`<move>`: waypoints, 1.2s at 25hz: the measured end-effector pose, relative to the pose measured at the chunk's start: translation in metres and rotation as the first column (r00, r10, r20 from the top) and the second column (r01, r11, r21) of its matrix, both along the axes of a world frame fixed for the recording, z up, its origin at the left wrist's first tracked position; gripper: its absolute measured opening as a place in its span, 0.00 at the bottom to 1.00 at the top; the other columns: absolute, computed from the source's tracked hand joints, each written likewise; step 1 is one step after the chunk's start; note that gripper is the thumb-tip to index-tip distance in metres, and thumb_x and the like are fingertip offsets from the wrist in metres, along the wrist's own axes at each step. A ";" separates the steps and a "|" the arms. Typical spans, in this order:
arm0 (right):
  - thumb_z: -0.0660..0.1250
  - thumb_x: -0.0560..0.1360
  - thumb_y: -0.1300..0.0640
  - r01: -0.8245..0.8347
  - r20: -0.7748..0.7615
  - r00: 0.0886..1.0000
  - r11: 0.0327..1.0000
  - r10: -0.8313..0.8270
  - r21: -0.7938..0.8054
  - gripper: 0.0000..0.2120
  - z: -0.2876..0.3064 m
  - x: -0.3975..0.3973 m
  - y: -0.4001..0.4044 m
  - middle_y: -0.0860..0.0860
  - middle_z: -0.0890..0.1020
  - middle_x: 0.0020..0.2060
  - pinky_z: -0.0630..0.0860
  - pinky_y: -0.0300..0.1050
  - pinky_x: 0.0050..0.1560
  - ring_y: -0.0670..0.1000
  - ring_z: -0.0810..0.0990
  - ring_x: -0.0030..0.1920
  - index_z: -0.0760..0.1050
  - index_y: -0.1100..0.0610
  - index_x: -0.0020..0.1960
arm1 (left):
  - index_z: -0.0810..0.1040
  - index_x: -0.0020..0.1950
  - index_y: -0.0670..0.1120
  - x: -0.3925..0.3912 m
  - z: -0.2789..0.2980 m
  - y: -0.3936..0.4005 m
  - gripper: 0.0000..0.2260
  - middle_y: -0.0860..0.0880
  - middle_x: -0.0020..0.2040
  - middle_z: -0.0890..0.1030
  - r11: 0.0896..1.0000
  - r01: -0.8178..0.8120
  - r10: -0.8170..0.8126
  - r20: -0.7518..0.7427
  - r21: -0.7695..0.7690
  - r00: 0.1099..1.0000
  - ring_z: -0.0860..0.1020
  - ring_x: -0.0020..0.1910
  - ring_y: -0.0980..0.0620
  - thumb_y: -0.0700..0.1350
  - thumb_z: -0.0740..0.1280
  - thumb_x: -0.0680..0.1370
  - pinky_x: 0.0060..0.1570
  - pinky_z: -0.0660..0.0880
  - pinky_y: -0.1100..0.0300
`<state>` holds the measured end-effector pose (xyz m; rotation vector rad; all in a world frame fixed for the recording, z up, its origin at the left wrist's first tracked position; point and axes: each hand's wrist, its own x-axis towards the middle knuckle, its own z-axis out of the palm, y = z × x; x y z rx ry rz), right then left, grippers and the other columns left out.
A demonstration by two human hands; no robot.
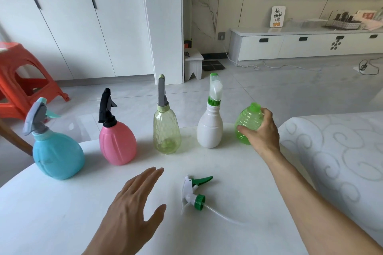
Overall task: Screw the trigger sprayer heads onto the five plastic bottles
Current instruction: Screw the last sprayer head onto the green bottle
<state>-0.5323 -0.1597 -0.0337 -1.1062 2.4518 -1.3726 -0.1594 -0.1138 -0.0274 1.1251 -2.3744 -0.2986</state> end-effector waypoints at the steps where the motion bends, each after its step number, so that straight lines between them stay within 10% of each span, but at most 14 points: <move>1: 0.79 0.65 0.48 0.017 -0.006 1.000 1.000 -0.017 -0.009 0.39 0.007 0.000 0.007 0.57 0.77 0.66 0.71 0.52 0.59 0.61 0.75 0.64 0.65 0.53 0.70 | 0.74 0.72 0.46 0.001 0.001 0.001 0.31 0.49 0.67 0.78 1.000 0.003 -0.003 -0.009 0.001 1.000 0.78 0.64 0.47 0.48 0.75 0.69 0.58 0.74 0.55; 6: 0.77 0.61 0.40 -0.019 0.026 0.999 0.990 0.023 -0.138 0.38 0.072 0.033 0.050 0.50 0.80 0.59 0.72 0.46 0.53 0.54 0.78 0.57 0.68 0.49 0.66 | 0.67 0.77 0.50 -0.001 0.018 0.011 0.34 0.51 0.73 0.73 0.999 0.025 -0.023 -0.048 0.037 0.999 0.72 0.71 0.48 0.50 0.75 0.73 0.66 0.68 0.57; 10: 0.79 0.60 0.39 -0.348 0.179 0.905 0.913 0.387 -0.214 0.34 0.093 0.113 0.102 0.37 0.82 0.51 0.70 0.25 0.44 0.32 0.78 0.50 0.71 0.42 0.63 | 0.57 0.80 0.55 0.000 0.032 0.019 0.45 0.57 0.75 0.68 0.994 0.054 -0.043 -0.110 0.099 0.993 0.66 0.72 0.57 0.68 0.71 0.67 0.66 0.62 0.64; 15: 0.81 0.62 0.49 -0.665 0.432 0.611 0.726 0.664 -0.175 0.30 0.058 0.212 0.124 0.47 0.86 0.54 0.81 0.49 0.55 0.47 0.84 0.55 0.75 0.47 0.62 | 0.57 0.79 0.59 0.007 0.035 0.029 0.51 0.60 0.70 0.73 0.958 0.161 -0.077 -0.327 0.238 0.942 0.73 0.67 0.60 0.61 0.80 0.62 0.63 0.73 0.60; 19: 0.76 0.70 0.46 -0.800 0.552 0.410 0.577 0.726 -0.165 0.21 0.055 0.210 0.113 0.45 0.86 0.56 0.80 0.46 0.56 0.48 0.84 0.56 0.78 0.44 0.62 | 0.64 0.75 0.60 0.023 0.029 0.027 0.44 0.64 0.63 0.76 0.980 0.080 -0.016 -0.329 0.183 0.944 0.76 0.59 0.65 0.60 0.78 0.62 0.54 0.73 0.72; 23: 0.68 0.75 0.48 -0.601 0.196 0.799 0.760 0.568 0.246 0.05 0.047 0.183 0.095 0.46 0.85 0.42 0.78 0.48 0.42 0.52 0.82 0.42 0.79 0.48 0.43 | 0.62 0.76 0.60 0.032 0.025 0.024 0.45 0.67 0.65 0.72 0.983 0.026 0.021 -0.251 0.181 0.968 0.72 0.59 0.68 0.63 0.77 0.63 0.54 0.66 0.78; 25: 0.66 0.74 0.48 -0.455 -0.110 0.796 0.709 0.595 0.539 0.06 0.035 0.184 0.092 0.44 0.81 0.41 0.70 0.45 0.39 0.52 0.80 0.46 0.72 0.48 0.40 | 0.62 0.76 0.60 0.032 0.026 0.022 0.45 0.67 0.65 0.72 0.983 0.017 0.027 -0.235 0.184 0.972 0.72 0.60 0.67 0.63 0.76 0.63 0.55 0.67 0.75; 30: 0.66 0.71 0.49 -0.382 -0.173 0.751 0.633 0.637 0.673 0.11 0.019 0.188 0.091 0.48 0.82 0.46 0.66 0.46 0.40 0.56 0.80 0.49 0.65 0.50 0.46 | 0.57 0.79 0.58 0.025 0.032 0.024 0.48 0.74 0.64 0.64 0.991 0.007 0.018 -0.187 0.133 0.982 0.67 0.59 0.72 0.62 0.76 0.64 0.56 0.62 0.78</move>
